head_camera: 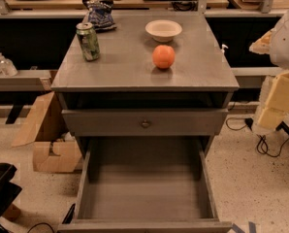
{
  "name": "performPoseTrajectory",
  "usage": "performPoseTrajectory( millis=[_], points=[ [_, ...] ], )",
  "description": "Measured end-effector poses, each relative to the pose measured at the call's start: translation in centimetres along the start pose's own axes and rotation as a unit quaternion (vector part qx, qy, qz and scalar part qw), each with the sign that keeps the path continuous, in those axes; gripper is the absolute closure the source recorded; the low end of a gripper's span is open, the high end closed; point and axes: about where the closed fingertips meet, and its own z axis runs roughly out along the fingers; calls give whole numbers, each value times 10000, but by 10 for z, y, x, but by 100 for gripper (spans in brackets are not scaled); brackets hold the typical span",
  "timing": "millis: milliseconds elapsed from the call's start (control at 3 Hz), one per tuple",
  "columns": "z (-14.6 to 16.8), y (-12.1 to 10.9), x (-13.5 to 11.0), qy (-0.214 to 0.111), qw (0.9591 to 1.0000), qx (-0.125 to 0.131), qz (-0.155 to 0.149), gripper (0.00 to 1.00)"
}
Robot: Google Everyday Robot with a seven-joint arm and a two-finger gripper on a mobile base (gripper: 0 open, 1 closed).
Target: Place orange into middle drawer
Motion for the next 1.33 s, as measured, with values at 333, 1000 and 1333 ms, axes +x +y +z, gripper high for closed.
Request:
performPoseTrajectory(
  millis=[333,1000,1333],
  points=[
    [0,0,0,0,10000,0,0,0],
    [39,-74,-29,-1127,9924,472,169,0],
    [85,-145,-68,-2542,9628,781,481,0]
  ],
)
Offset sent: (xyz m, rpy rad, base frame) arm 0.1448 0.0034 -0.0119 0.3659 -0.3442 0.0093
